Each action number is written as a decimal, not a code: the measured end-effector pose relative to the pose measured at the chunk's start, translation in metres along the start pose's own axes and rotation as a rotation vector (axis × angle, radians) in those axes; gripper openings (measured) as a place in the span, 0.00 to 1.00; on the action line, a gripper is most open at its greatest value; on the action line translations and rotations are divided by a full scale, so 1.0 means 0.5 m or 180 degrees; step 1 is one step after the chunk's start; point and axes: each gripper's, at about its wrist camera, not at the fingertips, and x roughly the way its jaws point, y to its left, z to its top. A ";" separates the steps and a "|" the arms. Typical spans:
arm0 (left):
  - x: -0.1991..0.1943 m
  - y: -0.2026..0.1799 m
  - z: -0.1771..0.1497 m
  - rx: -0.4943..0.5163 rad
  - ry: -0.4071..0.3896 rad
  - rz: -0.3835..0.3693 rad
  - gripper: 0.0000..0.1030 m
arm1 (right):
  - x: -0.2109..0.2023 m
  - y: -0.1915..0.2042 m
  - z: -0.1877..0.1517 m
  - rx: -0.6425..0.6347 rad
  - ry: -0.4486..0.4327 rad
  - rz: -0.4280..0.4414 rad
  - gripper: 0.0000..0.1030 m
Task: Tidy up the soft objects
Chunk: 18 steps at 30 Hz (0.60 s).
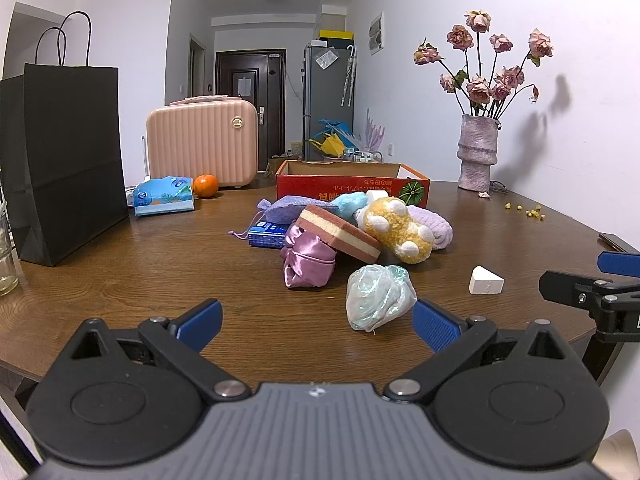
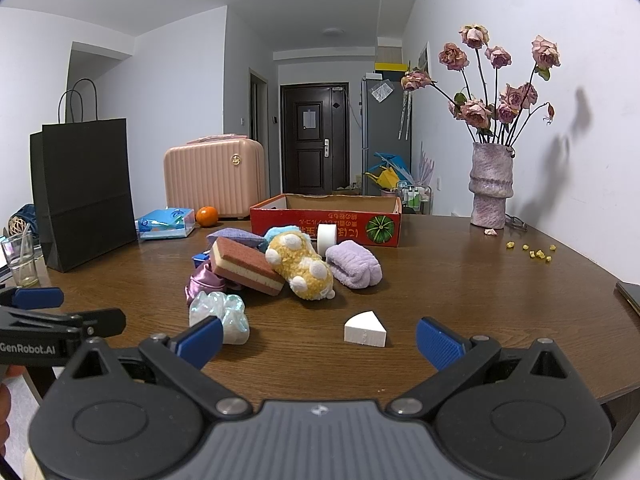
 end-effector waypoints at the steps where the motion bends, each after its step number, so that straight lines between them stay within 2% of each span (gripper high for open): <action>1: 0.000 0.001 0.000 0.0001 -0.0001 0.0001 1.00 | 0.000 0.000 0.000 -0.0003 0.0000 -0.0004 1.00; 10: 0.007 0.001 0.001 -0.0013 0.0034 -0.0045 1.00 | 0.009 -0.012 0.007 -0.0003 0.0039 -0.0022 1.00; 18: 0.046 0.003 0.005 -0.0008 0.0076 -0.0066 1.00 | 0.042 -0.024 0.001 0.0020 0.0112 -0.0050 1.00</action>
